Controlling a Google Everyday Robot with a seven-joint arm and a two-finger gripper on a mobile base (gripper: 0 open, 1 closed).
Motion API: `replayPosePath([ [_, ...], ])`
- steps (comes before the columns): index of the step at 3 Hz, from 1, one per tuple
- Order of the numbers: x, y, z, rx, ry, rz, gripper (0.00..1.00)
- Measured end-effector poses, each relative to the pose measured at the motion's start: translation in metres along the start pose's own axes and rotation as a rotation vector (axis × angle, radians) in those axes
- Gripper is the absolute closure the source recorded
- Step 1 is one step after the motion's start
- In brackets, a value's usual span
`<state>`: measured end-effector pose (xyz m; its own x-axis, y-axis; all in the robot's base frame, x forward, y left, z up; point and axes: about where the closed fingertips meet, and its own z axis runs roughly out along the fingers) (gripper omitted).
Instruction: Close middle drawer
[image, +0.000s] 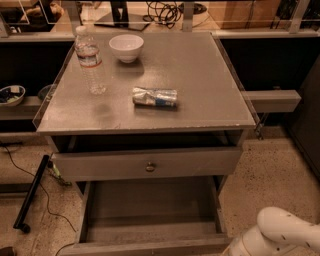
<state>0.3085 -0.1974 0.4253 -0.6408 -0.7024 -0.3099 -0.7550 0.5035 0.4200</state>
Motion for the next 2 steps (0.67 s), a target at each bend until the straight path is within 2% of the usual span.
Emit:
replayPosePath([
  [1, 0.0256, -0.0139, 0.0093, -0.004, 0.0, 0.079, 1.0],
  [2, 0.0273, -0.0139, 0.0105, -0.006, 0.001, 0.082, 1.0],
])
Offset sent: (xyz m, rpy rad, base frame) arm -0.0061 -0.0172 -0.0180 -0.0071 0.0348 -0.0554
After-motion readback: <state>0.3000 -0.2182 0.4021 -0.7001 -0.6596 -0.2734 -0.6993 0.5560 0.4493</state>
